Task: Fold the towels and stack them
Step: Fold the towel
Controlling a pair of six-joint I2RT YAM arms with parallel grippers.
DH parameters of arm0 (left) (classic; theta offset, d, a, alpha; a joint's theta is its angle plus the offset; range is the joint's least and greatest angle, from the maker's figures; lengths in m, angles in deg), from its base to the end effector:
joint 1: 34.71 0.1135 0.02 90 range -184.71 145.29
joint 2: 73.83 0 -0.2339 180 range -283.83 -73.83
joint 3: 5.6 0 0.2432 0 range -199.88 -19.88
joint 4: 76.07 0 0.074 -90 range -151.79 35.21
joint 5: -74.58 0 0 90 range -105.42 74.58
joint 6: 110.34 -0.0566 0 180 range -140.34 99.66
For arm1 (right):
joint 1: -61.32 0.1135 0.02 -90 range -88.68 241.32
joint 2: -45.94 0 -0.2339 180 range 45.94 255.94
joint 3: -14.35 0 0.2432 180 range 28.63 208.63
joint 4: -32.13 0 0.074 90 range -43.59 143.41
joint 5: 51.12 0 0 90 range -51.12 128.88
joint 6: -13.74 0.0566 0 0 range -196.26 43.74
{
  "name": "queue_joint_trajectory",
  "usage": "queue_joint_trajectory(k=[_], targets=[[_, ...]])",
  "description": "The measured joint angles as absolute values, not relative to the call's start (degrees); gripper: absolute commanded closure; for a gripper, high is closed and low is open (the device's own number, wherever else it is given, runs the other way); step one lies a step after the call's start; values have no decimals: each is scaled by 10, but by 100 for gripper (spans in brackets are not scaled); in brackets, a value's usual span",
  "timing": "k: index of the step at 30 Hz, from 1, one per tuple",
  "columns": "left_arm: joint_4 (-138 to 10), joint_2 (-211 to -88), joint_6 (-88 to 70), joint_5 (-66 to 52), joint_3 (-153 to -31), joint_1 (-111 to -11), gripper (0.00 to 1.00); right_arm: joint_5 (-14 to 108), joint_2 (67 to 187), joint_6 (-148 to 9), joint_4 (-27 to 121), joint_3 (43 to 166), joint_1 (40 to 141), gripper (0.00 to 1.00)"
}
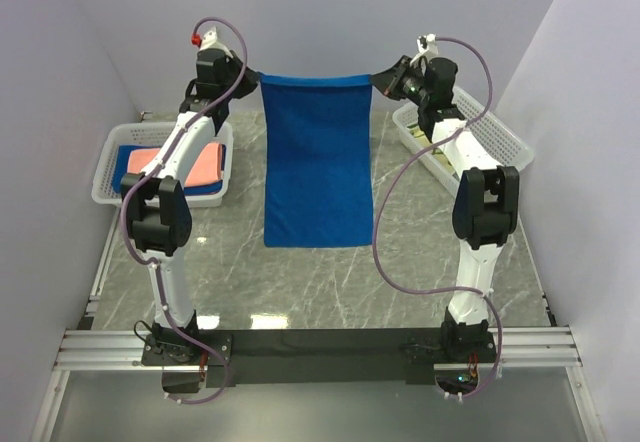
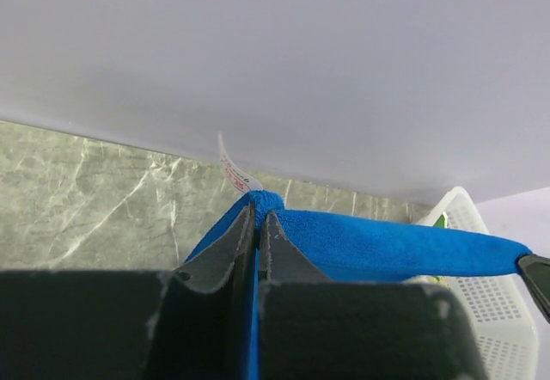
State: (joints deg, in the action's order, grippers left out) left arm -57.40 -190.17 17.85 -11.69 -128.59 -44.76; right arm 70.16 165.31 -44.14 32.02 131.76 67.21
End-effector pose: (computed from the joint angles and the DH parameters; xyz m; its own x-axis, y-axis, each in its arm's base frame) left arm 0.4848 -0.0897 0.3241 -0.3076 -0.5721 -0.7604 0.0593 0.7860 -0.6154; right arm 0.4944 0.0806 0.3051 -0.3483 0.4209 -0.8376 -0.4944 0.6767 0.5456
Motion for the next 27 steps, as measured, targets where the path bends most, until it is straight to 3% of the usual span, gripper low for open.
queue_joint_trajectory(k=[14, 27], targets=[[-555, -1893, 201, -98, -1140, -446, 99, 735, 1638, -442, 368, 1186, 671, 100], [-519, -1729, 245, -63, -950, -450, 99, 761, 1490, -448, 444, 1011, 673, 100]])
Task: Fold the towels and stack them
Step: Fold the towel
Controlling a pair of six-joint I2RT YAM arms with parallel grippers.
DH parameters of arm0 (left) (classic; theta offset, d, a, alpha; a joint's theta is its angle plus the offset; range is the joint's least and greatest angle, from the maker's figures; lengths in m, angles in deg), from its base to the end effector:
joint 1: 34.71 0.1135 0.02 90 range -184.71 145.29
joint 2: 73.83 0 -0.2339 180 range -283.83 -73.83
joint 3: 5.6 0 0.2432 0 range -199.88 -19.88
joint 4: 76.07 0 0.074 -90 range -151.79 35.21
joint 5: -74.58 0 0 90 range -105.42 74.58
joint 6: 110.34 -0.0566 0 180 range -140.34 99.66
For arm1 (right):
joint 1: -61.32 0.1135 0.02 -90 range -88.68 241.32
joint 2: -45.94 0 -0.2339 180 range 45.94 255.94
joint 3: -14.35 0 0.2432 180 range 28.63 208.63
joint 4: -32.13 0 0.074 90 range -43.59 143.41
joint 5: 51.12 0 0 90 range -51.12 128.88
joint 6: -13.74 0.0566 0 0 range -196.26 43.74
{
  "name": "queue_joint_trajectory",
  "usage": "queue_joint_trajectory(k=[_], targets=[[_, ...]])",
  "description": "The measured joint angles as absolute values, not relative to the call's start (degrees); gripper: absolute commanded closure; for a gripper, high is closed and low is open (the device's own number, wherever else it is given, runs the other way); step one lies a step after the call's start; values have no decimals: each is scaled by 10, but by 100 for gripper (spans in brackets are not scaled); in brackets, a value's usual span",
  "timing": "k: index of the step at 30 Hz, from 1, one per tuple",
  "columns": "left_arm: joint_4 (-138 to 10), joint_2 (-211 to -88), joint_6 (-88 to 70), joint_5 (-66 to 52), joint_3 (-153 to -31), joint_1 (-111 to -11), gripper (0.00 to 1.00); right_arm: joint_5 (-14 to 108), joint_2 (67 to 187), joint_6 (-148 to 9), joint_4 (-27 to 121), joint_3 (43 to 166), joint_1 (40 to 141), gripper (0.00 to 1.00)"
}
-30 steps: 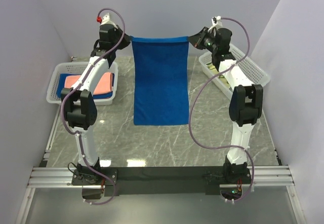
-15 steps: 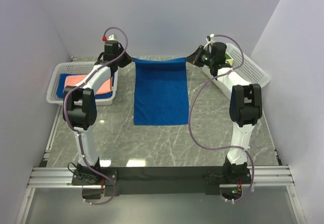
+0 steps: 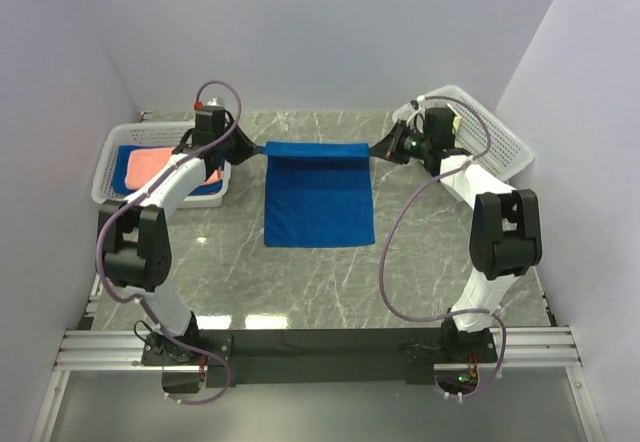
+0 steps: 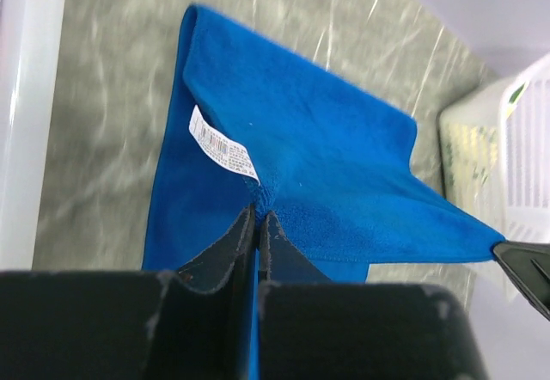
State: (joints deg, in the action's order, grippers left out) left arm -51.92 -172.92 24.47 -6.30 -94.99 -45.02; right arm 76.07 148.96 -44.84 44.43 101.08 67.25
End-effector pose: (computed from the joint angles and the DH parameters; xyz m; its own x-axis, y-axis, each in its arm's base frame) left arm 0.3964 -0.0812 0.2311 -0.6046 -0.5973 -0.5270 -0.1690 0.7427 -0.6479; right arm 0.4050 0.0765 0.2162 -0.7243 0.3423 -0.5985 -0.2726 0.6552 0.7046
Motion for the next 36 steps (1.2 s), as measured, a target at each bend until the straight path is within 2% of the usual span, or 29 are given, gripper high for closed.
queue_joint_trajectory(k=[11, 36], targets=[[-480, -1635, 260, -73, -846, -476, 99, 718, 1406, -491, 520, 902, 694, 100], [-466, -1501, 292, -108, -711, -518, 99, 648, 1223, -474, 528, 744, 737, 100]])
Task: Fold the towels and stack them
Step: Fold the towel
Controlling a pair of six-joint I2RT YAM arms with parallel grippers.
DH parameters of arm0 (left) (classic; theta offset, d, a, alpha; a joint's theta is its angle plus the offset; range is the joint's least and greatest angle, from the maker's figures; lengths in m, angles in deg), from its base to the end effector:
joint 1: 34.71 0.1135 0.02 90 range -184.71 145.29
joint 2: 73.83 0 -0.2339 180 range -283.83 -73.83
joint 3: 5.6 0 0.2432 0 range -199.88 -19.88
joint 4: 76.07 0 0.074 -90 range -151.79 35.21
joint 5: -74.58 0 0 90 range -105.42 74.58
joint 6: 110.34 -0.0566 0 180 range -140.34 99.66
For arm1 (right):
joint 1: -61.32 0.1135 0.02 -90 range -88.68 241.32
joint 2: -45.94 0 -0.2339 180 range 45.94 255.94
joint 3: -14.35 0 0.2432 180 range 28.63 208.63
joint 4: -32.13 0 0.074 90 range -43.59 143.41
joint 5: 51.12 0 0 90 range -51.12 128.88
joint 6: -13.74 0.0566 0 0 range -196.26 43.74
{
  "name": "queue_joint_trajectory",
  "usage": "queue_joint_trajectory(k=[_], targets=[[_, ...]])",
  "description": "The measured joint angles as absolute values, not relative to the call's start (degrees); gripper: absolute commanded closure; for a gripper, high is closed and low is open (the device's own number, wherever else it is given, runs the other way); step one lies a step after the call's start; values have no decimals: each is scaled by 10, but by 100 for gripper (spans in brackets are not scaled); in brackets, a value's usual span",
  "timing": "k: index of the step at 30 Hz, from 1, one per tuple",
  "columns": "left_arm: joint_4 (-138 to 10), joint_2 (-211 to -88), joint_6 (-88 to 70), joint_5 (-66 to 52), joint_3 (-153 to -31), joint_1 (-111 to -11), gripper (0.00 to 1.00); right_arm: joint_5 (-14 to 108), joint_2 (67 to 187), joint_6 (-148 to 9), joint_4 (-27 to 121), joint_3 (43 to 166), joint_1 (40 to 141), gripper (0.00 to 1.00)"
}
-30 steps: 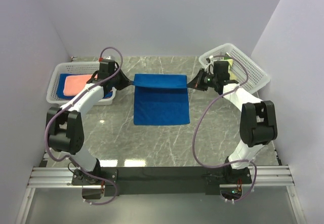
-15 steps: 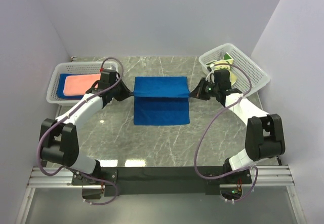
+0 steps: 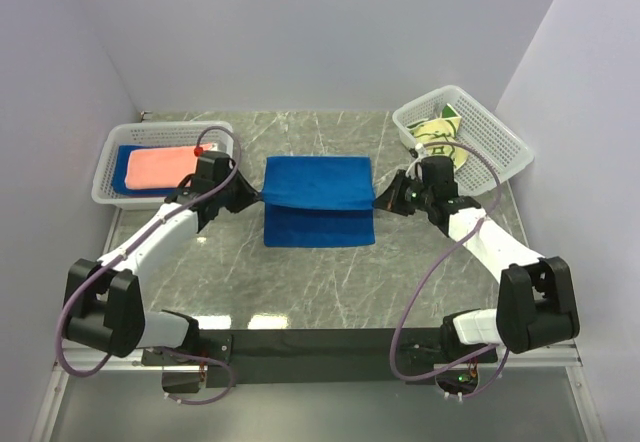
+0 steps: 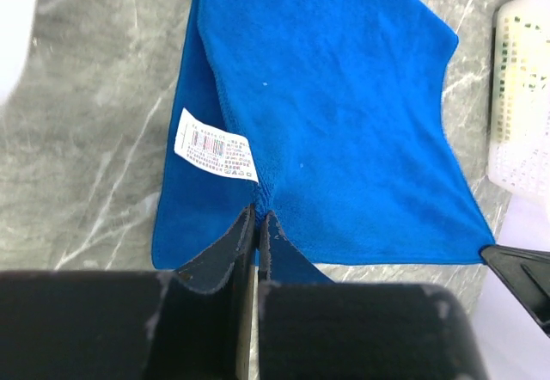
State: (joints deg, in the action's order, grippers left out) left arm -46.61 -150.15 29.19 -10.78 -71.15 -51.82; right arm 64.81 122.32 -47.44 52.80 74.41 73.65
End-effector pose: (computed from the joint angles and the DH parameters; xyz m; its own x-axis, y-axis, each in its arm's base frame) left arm 0.2884 -0.0936 0.2111 -0.6686 -0.5875 -0.4558 -0.2409 0.7511 -0.6147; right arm 0.2859 0.0878 0.1973 -0.7721 0.2750 -0.5730 -0.1839 0.7664 0.6155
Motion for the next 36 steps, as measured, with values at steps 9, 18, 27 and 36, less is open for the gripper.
queue_joint_trajectory(k=[9, 18, 27, 36], targets=[[-487, -1472, 319, -120, -631, -546, 99, 634, 1215, -465, 516, 697, 743, 100], [-512, -1465, 336, -128, -553, -563, 99, 624, 1237, -456, 494, 635, 743, 100], [-539, -1486, 336, -127, -531, -571, 99, 621, 1263, -454, 486, 612, 747, 100], [-537, -1503, 335, -132, -521, -584, 99, 620, 1271, -455, 486, 614, 747, 100]])
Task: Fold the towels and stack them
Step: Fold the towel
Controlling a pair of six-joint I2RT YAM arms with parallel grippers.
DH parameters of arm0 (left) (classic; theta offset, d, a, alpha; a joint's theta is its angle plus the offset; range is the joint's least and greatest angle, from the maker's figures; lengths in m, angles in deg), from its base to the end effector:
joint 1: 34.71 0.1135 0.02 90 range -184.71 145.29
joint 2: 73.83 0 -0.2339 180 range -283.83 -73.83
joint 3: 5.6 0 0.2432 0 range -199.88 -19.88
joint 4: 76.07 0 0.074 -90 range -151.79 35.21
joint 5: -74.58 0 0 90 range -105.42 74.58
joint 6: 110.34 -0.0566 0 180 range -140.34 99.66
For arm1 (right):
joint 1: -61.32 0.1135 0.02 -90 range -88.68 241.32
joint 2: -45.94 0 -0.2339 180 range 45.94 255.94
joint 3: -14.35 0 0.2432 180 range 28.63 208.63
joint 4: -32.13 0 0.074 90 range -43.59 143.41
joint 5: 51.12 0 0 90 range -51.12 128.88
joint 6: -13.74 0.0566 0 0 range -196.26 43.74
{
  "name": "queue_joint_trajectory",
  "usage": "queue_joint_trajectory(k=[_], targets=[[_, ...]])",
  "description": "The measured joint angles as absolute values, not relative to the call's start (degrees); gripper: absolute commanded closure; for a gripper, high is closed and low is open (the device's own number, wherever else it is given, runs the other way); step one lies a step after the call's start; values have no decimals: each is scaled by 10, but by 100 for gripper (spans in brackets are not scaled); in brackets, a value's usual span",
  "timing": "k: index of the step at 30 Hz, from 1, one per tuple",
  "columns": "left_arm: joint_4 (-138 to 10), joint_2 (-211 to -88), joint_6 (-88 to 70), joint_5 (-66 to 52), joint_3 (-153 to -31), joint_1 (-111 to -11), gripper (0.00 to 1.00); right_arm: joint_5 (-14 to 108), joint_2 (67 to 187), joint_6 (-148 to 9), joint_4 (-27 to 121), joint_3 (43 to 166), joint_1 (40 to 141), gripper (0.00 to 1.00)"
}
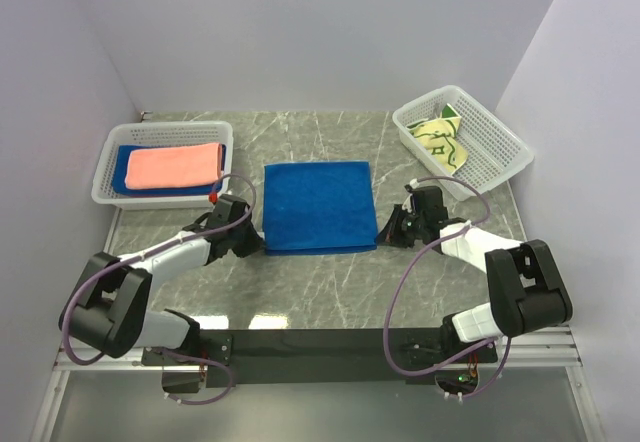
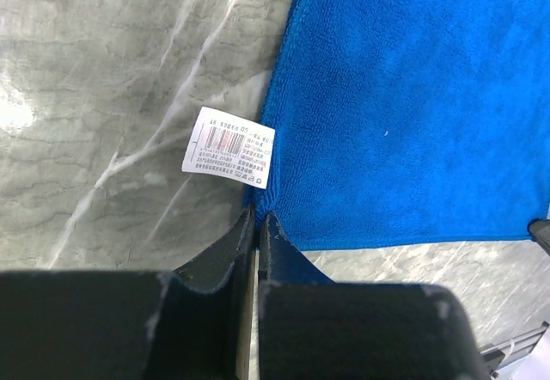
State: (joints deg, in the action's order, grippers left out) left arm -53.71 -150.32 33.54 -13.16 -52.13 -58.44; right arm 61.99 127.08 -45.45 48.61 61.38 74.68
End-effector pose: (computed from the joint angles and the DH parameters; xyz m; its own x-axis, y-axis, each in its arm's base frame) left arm 0.2333 -0.1050 0.1161 -0.7697 -0.5433 -0.3351 -0.3352 0.7908 -0.5122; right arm 0.2531 0.0829 0.1108 -0.8787 0.2755 -0.3899 -0.0057 0.8106 0.5856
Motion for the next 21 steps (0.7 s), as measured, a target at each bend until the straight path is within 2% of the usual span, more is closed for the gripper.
queue_joint_trajectory(k=[21], targets=[[-448, -1441, 332, -173, -578, -615, 99, 609, 1179, -472, 558, 648, 747, 100]])
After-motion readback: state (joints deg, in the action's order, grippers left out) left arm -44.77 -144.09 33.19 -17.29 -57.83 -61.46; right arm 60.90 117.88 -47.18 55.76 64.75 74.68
